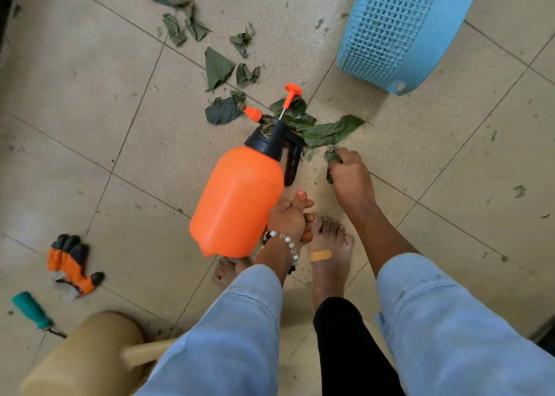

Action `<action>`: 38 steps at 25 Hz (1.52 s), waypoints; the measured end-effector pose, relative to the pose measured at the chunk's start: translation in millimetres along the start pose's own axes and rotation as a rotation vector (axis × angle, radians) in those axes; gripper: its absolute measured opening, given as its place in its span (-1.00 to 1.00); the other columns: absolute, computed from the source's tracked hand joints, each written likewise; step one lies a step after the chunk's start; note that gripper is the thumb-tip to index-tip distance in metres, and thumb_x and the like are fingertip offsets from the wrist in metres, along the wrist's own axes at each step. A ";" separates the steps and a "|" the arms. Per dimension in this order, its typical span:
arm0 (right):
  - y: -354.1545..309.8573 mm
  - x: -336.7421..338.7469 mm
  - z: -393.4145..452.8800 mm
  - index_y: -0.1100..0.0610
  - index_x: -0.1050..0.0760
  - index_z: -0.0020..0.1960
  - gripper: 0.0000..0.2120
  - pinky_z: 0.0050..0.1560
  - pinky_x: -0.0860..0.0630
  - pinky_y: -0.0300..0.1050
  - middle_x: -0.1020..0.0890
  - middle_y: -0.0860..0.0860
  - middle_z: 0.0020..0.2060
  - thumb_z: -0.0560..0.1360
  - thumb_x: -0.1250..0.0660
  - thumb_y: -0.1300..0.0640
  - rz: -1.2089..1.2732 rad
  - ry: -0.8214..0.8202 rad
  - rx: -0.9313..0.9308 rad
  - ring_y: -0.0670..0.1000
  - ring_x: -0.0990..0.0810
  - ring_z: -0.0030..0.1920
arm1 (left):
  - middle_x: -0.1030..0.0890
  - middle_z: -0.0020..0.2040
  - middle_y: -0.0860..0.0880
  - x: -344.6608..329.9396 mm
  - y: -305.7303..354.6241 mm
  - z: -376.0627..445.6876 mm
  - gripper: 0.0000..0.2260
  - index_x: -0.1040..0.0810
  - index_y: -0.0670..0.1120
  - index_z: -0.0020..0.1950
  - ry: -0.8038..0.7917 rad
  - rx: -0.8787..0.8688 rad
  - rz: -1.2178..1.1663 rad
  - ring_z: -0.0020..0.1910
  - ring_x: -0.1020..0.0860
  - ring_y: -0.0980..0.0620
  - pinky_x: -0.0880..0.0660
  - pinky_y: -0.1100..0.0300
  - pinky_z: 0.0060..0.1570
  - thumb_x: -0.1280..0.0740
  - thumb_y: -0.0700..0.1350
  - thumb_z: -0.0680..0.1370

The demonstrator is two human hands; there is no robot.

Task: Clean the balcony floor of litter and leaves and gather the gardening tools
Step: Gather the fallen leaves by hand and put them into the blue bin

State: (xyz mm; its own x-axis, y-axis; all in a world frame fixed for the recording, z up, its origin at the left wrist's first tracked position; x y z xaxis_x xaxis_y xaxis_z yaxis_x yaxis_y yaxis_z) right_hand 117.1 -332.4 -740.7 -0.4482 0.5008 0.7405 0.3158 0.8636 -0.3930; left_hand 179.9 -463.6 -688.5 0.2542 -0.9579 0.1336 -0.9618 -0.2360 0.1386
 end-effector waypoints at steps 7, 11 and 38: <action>-7.7 31.9 -29.0 0.11 -0.68 -0.15 -0.88 0.04 -0.56 -0.18 -0.71 0.03 -0.16 0.32 -0.54 0.22 0.897 -0.057 -0.263 -0.03 -0.67 -0.07 | -0.61 -0.35 -0.15 -1.8 4.6 -5.9 -0.48 -0.60 -0.21 -0.04 0.120 0.002 -0.167 -0.56 -0.47 0.07 -0.37 0.28 -0.48 -0.15 0.24 0.60; -49.3 42.4 -74.7 0.14 -0.67 -0.14 -0.92 -0.08 -0.58 -0.17 -0.70 0.00 -0.21 0.38 -0.46 0.27 0.641 -0.101 -0.031 -0.08 -0.65 -0.17 | -0.64 0.10 -0.18 -17.3 3.0 -5.5 -0.15 -0.56 -0.18 0.17 0.055 0.145 -0.315 0.03 -0.62 -0.11 -0.56 0.04 -0.04 -0.29 0.52 0.24; -143.5 67.7 -30.1 0.09 -0.69 -0.13 -0.90 -0.03 -0.46 0.03 -0.61 -0.02 -0.18 0.43 -0.41 0.12 0.310 -0.282 0.380 0.09 -0.52 -0.08 | -0.37 -0.51 -0.07 46.4 85.3 -40.5 -0.39 -0.47 -0.17 -0.32 0.066 -0.040 -0.140 -0.61 -0.25 0.04 -0.19 0.31 -0.54 -0.14 0.38 0.51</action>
State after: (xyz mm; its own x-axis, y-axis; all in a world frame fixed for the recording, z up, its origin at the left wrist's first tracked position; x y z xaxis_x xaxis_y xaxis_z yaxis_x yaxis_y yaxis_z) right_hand 66.5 -424.2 -617.8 -0.6053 0.6851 0.4052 0.1685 0.6078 -0.7760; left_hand 113.7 -521.5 -630.7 0.3931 -0.9029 0.1739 -0.9119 -0.3586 0.1995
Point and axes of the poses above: each hand's wrist, its own z-axis towards the middle knuckle, its own x-axis out of the back of the hand, y = z × x, the point moved 4 cm from there along z, towards the middle knuckle
